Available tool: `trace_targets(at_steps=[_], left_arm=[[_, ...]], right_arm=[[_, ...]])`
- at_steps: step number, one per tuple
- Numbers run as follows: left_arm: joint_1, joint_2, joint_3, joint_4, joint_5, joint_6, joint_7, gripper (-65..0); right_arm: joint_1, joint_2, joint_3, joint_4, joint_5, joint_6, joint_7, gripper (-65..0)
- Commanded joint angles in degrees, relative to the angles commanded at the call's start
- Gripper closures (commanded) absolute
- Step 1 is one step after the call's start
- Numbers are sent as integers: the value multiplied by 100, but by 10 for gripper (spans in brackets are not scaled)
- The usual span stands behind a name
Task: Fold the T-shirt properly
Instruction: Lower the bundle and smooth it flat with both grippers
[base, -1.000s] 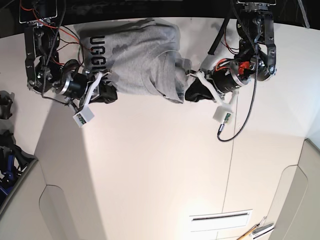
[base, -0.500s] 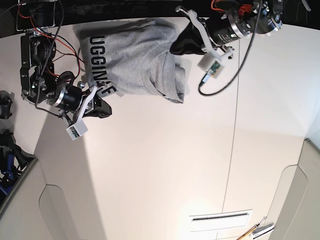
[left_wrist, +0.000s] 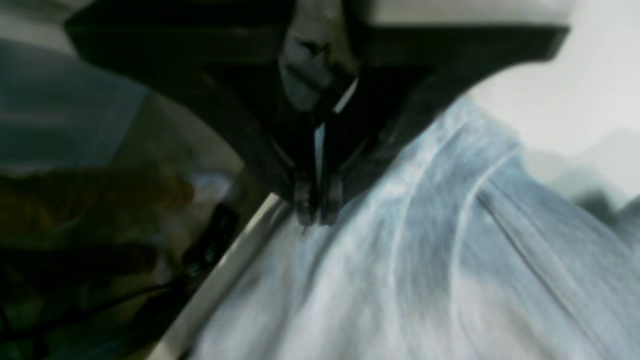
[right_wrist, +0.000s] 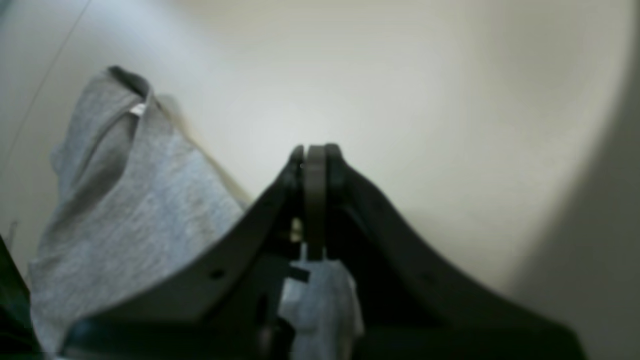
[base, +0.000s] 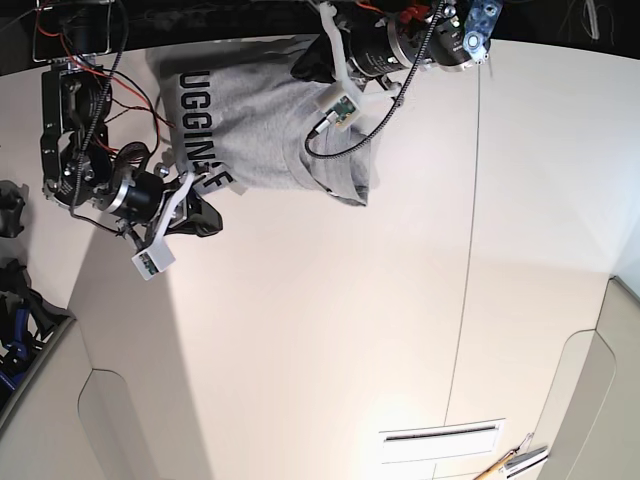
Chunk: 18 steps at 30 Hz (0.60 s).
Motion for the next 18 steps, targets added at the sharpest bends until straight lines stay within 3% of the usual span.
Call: trace_targets(at_steps=[3,11,18], left_arm=[[-15,2,0,-267,-76,-153,0,-28],[-935,0,-107,-1423,-81,-79,-2,-28],[-1980,0,-1165,-2055,68,-85,0,-28]], right_arm=[[0,0,0,0,2,0,2,0],[0,0,0,0,0,-2,0,0],[0,0,2,-2,-133,-20,-17,0]])
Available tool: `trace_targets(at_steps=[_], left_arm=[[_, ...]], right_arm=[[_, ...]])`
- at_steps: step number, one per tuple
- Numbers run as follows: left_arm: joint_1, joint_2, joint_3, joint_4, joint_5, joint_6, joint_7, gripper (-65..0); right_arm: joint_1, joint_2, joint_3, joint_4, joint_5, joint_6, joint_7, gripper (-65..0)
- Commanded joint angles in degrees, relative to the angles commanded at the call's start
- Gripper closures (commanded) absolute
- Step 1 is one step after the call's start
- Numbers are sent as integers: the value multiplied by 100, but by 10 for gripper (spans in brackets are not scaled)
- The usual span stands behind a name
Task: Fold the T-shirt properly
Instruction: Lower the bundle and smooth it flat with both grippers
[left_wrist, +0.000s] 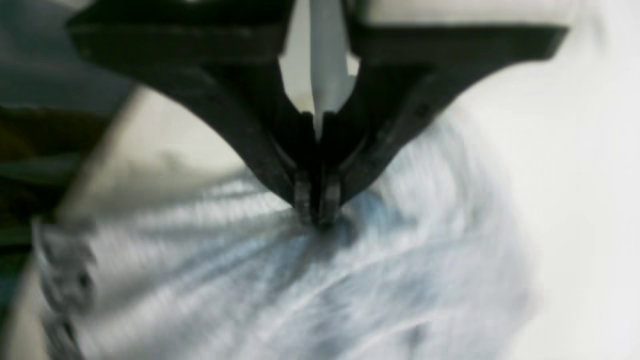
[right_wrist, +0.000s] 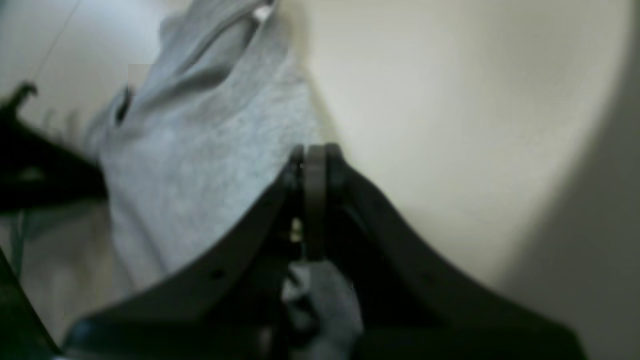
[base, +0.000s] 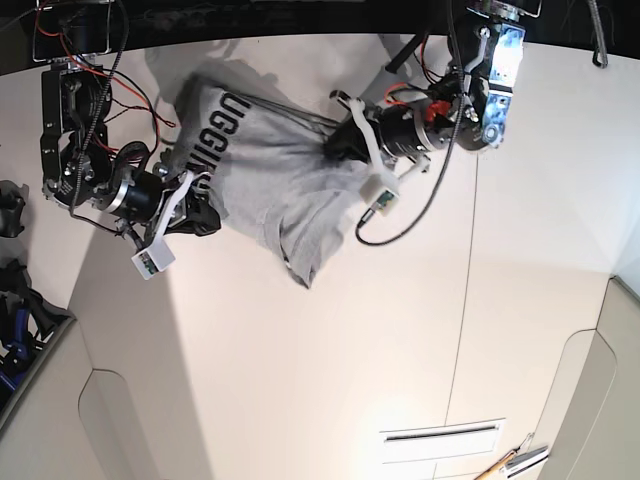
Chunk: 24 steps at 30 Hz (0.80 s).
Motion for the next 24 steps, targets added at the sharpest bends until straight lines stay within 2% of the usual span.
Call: trace_targets(at_steps=[3,5,6,8,12,18,24], left_arm=[[-308,-7,-566,-11,-24,0,24,-28],[-382,-129,-804,-9,-463,-26,179,-28],[-380,-205,-866,9,-756,-146,280,-28],[-348,-356,-896,66,-1220,-205,522,-28],[-181,-575,-916,350,-1781,-205,564,-28],[343,-619,-946,527,-1709,-205,509,-28],[313,-560,-946,227,-1425,-205,-155,-28]], right_arm=[[0,0,0,2,-24,-4,2,0],[0,0,2,2,-162,-11,2,0],[0,0,2,2,-234,-50,4,0],[-2,0,2,0,-345,-48,4,0],[-76,-2,2,-4,-339,-48,-9,0],[-310,-7,-15,-26,-63,-39,-66,0],[-664,-4,-229,-33,-35,-37,-68,0]])
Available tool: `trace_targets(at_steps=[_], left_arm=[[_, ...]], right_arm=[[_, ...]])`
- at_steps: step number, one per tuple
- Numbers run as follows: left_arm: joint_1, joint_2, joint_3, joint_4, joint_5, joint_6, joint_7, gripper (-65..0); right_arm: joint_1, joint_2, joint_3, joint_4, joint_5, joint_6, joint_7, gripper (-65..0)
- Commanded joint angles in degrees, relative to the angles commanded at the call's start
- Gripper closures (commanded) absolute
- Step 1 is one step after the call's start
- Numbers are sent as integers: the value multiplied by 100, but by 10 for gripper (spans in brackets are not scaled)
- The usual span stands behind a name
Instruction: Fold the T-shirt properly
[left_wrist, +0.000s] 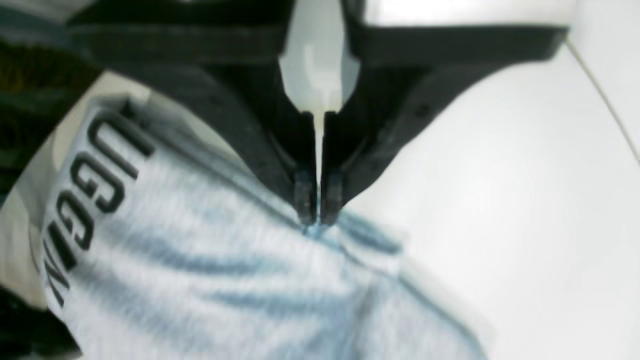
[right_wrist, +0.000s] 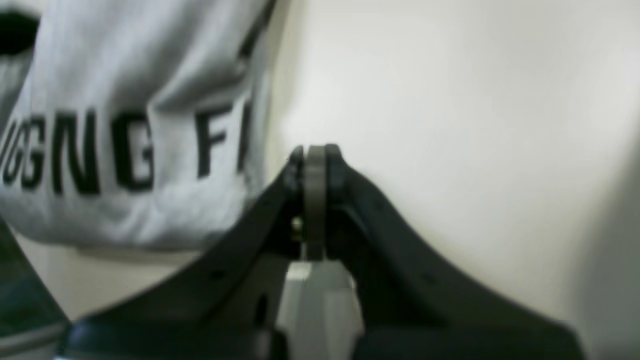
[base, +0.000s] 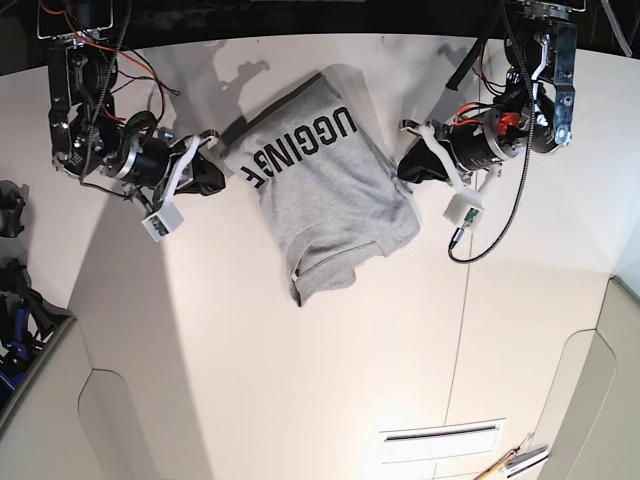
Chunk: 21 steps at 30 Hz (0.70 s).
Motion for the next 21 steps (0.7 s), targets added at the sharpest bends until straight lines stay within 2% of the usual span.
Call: trace_targets(at_steps=[5,11,16,19,21], left_arm=[[-656,267,7,-1073,120,0,7,-28],[-1550,302,4,-2063,122,0,35,-28],[-1775,264,2,-2105,101,0,164,-28],[-1821,76,-7,-1912,-114,0,214,-28],[-1816,-66,-7,-1731,-310,0,422,-28]], right_arm=[[-201,-186,-146,2,173,4,-13,0],[-238,-544,-173,2,258,17,-210,0],[-219,-597,-170,2,234,15,-190,0],[-203,-586,-122,24,240,15,-190,0],[-205,-584,11,92,238,15,-225,0]])
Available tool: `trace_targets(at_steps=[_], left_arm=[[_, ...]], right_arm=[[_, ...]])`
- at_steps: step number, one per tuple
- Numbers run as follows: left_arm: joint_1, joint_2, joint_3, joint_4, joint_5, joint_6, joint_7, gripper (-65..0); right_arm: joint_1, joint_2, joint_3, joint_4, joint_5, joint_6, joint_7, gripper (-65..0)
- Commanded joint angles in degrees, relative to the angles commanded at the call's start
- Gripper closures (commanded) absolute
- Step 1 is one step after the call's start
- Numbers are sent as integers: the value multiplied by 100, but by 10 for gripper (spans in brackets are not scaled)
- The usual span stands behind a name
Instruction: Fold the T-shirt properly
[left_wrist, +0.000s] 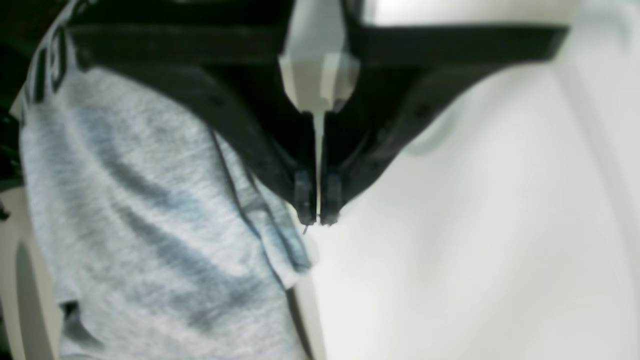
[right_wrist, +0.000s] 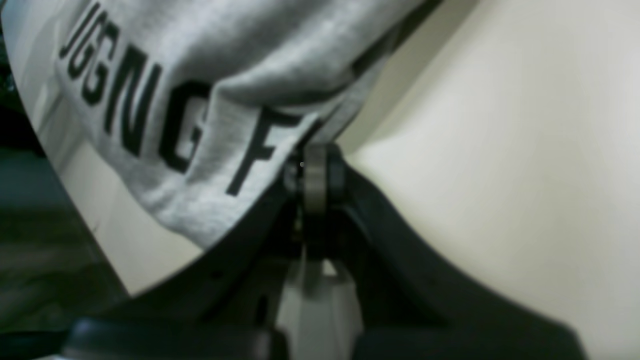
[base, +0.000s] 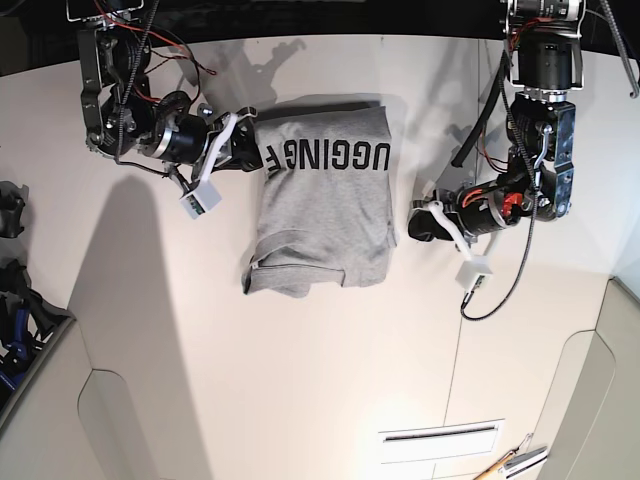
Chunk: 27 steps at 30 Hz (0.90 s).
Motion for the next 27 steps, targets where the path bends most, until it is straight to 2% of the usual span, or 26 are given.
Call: trace_targets(at_steps=[5,8,15,19,25,26,27], left_arm=[[240,-369,-37,343,-208,0,149,-28],[605,-494,-374,608,-203,0,146,-28],[1711,-503,-1661,1543,-227,0,149,-28],[2387,-501,-2260,1906,-308,0,168,-28],[3685,-470,-2951,2524,-372,0,168,-28],[3917,-470,-3014,2664,-376,0,168,-28],[4155,-470,-3071,2809,-372,0,168,-28]], right_arm=[[-2,31,660,442,17,2,-271,0],[-4,203,911,717,157,4,-544,0],[-35,890,940,748,415,2,-614,0],[-94,1165,940,752,723,2,-946,0],[-835,1683,957,754,1117,13,-824,0],[-977,1744,964,758,1121,92,-798,0],[-1099,1786,977,758,1123,96,-796,0]])
